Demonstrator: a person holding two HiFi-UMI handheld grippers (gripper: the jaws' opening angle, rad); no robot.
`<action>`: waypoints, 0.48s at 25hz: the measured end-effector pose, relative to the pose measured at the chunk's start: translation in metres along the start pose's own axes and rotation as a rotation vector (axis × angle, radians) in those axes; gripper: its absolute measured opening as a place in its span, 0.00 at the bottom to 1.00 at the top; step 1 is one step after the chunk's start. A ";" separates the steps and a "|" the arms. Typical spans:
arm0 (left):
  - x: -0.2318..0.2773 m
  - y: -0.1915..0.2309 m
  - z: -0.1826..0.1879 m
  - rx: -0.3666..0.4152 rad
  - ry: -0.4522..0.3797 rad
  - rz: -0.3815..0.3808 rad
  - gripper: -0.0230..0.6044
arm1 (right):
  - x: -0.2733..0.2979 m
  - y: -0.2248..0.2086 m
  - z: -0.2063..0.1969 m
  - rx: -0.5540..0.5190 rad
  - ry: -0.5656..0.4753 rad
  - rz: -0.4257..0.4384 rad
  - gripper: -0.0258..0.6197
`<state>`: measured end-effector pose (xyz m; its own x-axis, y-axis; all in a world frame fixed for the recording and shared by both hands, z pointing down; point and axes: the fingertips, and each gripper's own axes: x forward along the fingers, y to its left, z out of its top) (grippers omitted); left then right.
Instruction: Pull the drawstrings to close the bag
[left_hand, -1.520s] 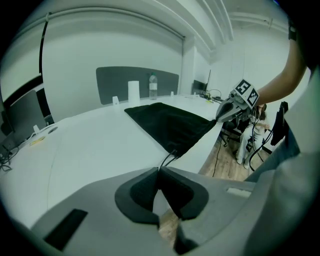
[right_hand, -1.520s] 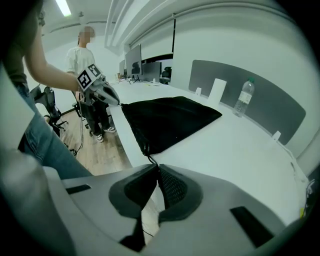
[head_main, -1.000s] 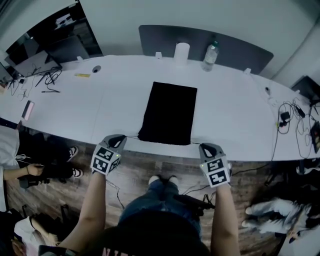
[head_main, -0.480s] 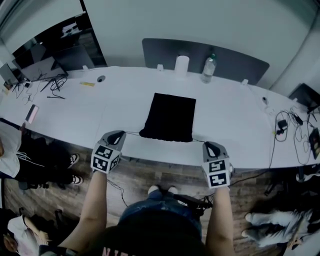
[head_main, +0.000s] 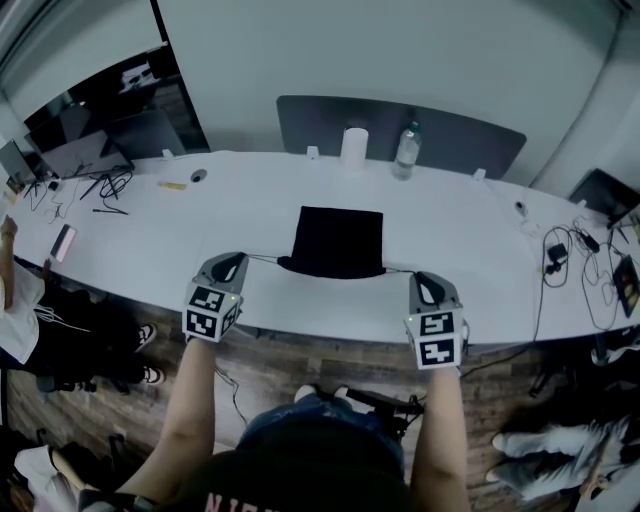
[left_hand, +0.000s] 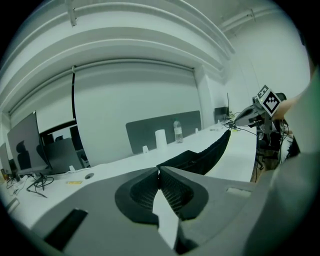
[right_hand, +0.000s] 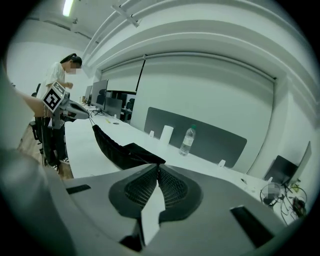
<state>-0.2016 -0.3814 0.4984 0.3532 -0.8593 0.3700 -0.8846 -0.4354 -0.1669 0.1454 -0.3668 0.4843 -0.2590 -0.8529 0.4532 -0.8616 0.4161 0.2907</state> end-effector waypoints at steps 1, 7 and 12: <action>0.001 0.002 0.004 0.005 -0.007 0.007 0.05 | 0.000 -0.004 0.004 0.000 -0.007 -0.010 0.05; 0.009 0.013 0.032 0.045 -0.052 0.037 0.05 | 0.001 -0.023 0.026 -0.003 -0.042 -0.057 0.05; 0.014 0.027 0.051 0.051 -0.087 0.070 0.05 | 0.003 -0.034 0.042 -0.004 -0.063 -0.079 0.05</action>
<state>-0.2052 -0.4189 0.4522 0.3184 -0.9069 0.2759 -0.8922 -0.3850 -0.2362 0.1553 -0.3971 0.4402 -0.2174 -0.9013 0.3746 -0.8788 0.3477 0.3267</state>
